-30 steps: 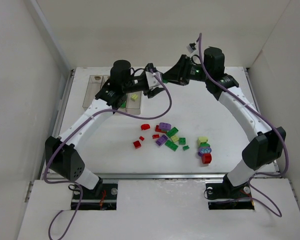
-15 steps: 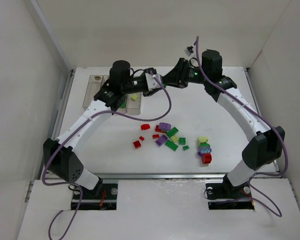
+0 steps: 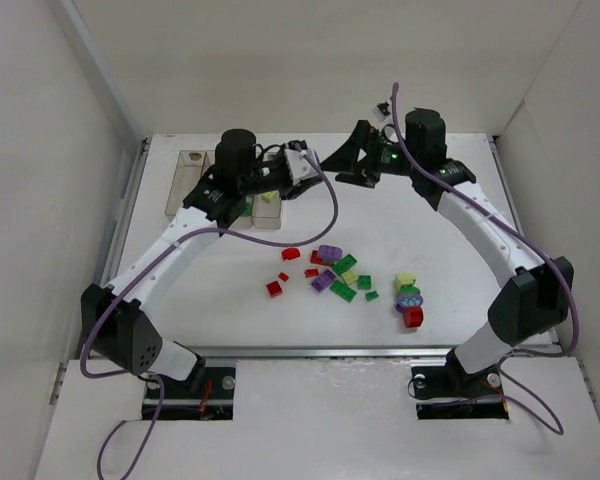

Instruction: Sort the legos into containers by color

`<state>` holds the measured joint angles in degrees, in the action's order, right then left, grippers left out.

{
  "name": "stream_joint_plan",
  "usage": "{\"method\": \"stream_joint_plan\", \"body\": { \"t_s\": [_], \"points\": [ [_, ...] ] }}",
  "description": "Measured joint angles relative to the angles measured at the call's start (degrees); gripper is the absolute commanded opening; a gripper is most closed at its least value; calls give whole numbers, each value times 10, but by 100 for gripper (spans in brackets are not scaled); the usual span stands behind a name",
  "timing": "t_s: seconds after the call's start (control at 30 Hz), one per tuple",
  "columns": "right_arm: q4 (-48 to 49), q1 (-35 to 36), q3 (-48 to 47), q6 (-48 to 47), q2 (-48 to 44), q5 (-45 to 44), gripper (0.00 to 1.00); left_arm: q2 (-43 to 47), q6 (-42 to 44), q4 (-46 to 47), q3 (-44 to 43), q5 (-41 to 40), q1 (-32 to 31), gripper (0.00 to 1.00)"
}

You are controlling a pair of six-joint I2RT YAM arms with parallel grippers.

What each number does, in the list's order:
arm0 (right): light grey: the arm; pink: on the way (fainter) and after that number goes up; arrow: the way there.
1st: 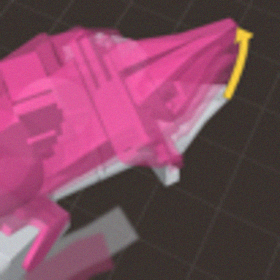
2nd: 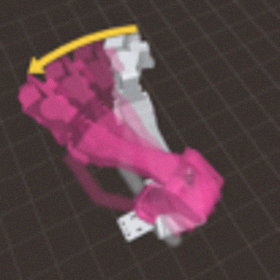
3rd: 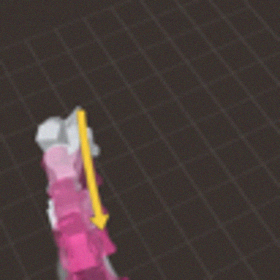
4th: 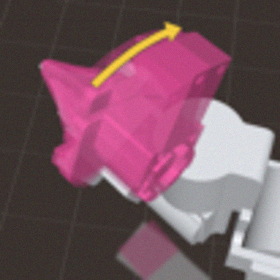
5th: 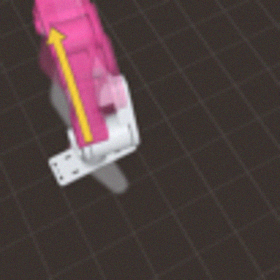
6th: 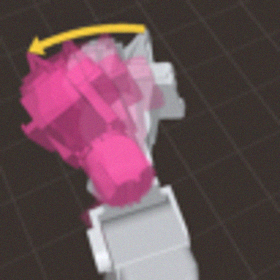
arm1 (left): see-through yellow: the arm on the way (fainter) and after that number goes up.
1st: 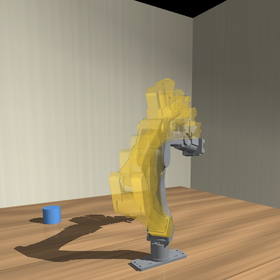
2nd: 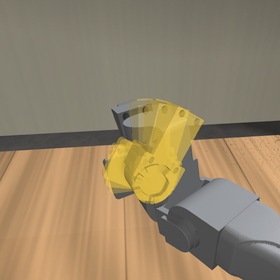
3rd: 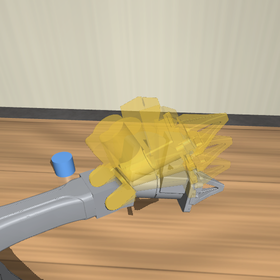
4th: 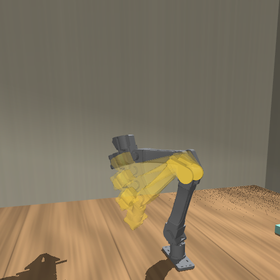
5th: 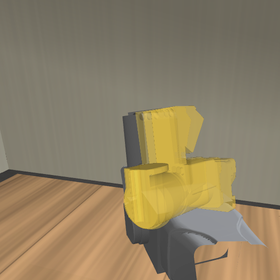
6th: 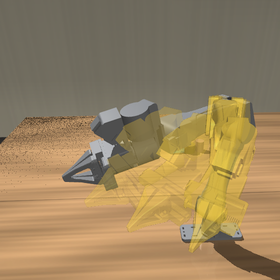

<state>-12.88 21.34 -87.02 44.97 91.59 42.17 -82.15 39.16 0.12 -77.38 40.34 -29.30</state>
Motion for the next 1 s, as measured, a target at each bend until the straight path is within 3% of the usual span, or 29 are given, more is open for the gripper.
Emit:
{"method": "stream_joint_plan", "body": {
  "t_s": [0.2, 0.4, 0.73, 0.83, 0.87, 0.9, 1.0],
  "points": [
    [-43, -54, 59, -24, -52, -85, 100, -25, -112, 2, 15, -77, 85, 0],
    [-119, -70, 61, -85, -67, -184, 100, -165, -171, 2, -19, -169, 196, 0],
    [-177, -71, 62, -137, -61, -254, 100, -291, -166, -23, -57, -256, 204, 2],
    [-186, -71, 62, -143, -60, -261, 100, -291, -161, -18, -58, -271, 205, 18],
    [-188, -71, 62, -146, -60, -262, 100, -291, -160, -16, -58, -274, 207, 27],
    [-189, -71, 62, -147, -60, -264, 100, -291, -157, -16, -58, -278, 208, 49],
    [-195, -71, 62, -152, -60, -270, 100, -291, -148, -17, -58, -278, 211, 61]
  ]
}}
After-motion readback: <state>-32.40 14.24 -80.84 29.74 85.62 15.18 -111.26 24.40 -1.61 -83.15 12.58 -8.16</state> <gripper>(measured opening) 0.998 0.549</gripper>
